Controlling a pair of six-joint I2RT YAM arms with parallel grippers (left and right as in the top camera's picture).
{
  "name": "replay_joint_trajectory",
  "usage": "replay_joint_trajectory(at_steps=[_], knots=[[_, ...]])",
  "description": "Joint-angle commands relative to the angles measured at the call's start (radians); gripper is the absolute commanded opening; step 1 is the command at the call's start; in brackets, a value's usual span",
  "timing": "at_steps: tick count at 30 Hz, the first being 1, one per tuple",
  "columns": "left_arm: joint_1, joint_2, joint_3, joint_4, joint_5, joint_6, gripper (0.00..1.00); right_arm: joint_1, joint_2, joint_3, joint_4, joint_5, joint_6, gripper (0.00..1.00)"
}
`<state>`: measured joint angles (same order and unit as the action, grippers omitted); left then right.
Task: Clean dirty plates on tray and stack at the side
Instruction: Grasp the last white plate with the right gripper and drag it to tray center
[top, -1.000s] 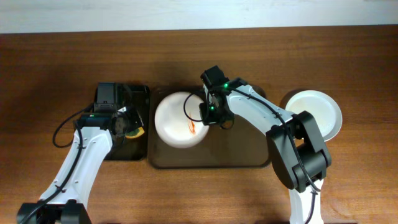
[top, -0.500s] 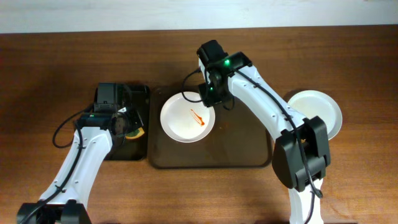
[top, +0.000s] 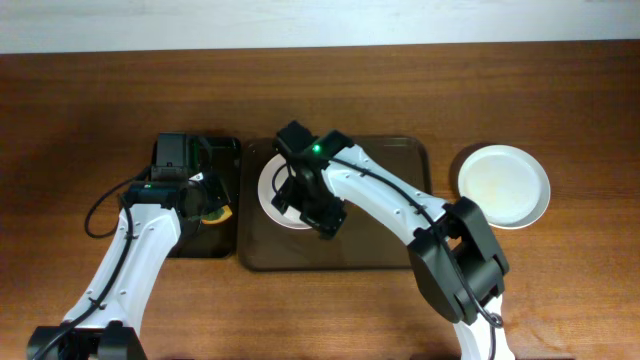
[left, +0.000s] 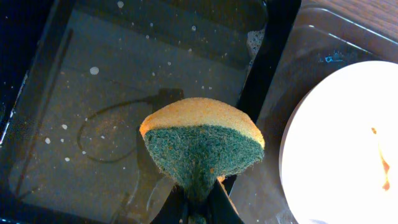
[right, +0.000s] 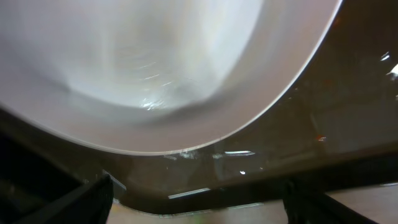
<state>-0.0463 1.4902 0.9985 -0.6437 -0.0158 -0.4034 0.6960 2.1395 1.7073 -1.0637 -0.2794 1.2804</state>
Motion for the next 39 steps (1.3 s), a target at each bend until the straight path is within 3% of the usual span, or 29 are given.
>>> replay_joint_trajectory(at_steps=[1, 4, 7, 10, 13, 17, 19, 21, 24, 27, 28, 33, 36, 39], knots=[[0.004, -0.014, 0.001, 0.002, -0.007, 0.016, 0.00, 0.006, -0.001, -0.119, 0.124, -0.005, 0.198, 0.84], [0.003, -0.014, 0.001, 0.001, -0.007, 0.016, 0.00, 0.006, -0.001, -0.211, 0.260, 0.003, 0.256, 0.75], [0.003, -0.014, 0.001, -0.001, -0.006, 0.016, 0.00, 0.006, -0.001, -0.246, 0.272, 0.002, 0.240, 0.48], [0.003, -0.014, 0.001, -0.001, -0.006, 0.016, 0.00, -0.017, -0.001, -0.246, 0.267, 0.002, 0.097, 0.17], [0.003, -0.014, 0.001, -0.001, -0.006, 0.016, 0.00, -0.073, -0.001, -0.246, 0.228, 0.002, -0.031, 0.06], [0.003, -0.014, 0.001, -0.001, -0.006, 0.016, 0.00, -0.167, -0.010, -0.242, 0.094, 0.159, -0.294, 0.04], [0.003, -0.014, 0.001, 0.003, 0.042, 0.017, 0.00, -0.188, -0.024, -0.242, 0.038, 0.289, -0.551, 0.04], [0.003, -0.014, 0.001, 0.015, 0.101, 0.032, 0.00, -0.188, -0.026, -0.242, -0.004, 0.346, -0.650, 0.04], [-0.001, -0.014, 0.001, 0.024, 0.151, 0.065, 0.00, -0.188, -0.026, -0.242, 0.013, 0.457, -0.978, 0.05], [-0.003, -0.014, 0.001, 0.023, 0.151, 0.065, 0.00, -0.220, -0.029, -0.242, 0.028, 0.417, -0.848, 0.36], [-0.003, -0.014, 0.001, 0.022, 0.151, 0.065, 0.00, -0.249, -0.038, -0.242, 0.029, 0.336, -0.826, 0.38], [-0.003, -0.014, 0.001, 0.022, 0.151, 0.065, 0.00, -0.387, -0.073, -0.245, -0.101, -0.048, -0.748, 0.31], [-0.003, -0.014, 0.001, 0.022, 0.151, 0.065, 0.00, -0.388, -0.073, -0.245, -0.160, -0.087, -0.748, 0.28], [-0.003, -0.014, 0.001, 0.021, 0.151, 0.065, 0.00, -0.388, -0.072, -0.254, -0.116, -0.064, -0.708, 0.25]])
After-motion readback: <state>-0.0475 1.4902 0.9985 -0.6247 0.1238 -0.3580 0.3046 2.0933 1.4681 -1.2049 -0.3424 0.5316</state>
